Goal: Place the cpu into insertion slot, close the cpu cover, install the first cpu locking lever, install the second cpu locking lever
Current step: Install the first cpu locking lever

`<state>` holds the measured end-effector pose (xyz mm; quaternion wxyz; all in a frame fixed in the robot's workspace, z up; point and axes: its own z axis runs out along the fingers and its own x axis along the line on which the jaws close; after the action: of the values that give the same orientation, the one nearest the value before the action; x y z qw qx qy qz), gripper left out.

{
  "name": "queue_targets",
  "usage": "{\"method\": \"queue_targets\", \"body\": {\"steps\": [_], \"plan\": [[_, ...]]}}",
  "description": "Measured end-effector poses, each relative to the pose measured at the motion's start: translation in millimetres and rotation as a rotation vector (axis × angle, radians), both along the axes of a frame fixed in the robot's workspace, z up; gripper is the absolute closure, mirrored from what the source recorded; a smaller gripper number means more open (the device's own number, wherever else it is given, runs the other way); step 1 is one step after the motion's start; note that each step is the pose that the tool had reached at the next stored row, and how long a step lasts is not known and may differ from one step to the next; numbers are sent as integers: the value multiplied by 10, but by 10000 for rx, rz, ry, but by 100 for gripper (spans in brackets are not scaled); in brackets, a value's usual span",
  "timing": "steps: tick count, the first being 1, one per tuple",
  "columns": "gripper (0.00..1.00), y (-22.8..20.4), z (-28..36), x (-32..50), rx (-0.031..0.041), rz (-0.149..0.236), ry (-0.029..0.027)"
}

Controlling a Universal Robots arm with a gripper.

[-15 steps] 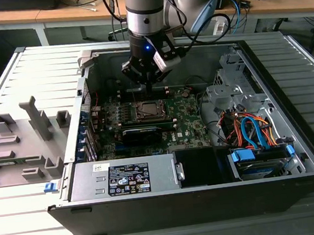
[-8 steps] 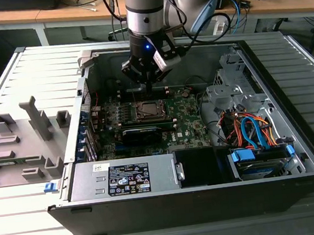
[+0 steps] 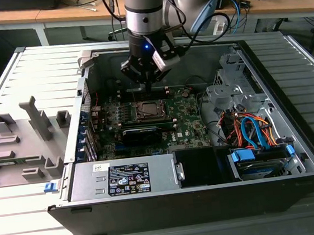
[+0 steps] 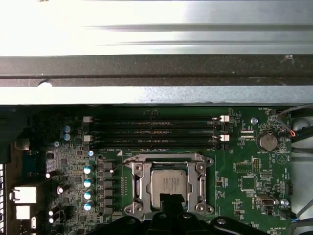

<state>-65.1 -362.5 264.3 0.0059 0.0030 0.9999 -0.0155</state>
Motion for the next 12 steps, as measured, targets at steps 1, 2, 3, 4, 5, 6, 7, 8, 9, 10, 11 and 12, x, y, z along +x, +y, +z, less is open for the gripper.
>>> {"method": "queue_targets", "body": {"steps": [1,2,3,4,5,6,7,8,9,10,11,12], "plan": [[89,0,0,-4,3,0,0],[89,0,0,-6,4,-1,1],[89,0,0,-8,6,0,1],[89,0,0,-18,25,-1,0],[89,0,0,-25,40,-1,0],[89,0,0,-27,42,-1,0],[89,0,0,-28,44,-1,0],[89,0,0,-30,46,-1,0],[89,0,0,-31,47,-1,0],[89,0,0,-32,48,-1,0],[89,0,0,-34,49,0,0],[89,0,1,-36,51,-1,1]]}}
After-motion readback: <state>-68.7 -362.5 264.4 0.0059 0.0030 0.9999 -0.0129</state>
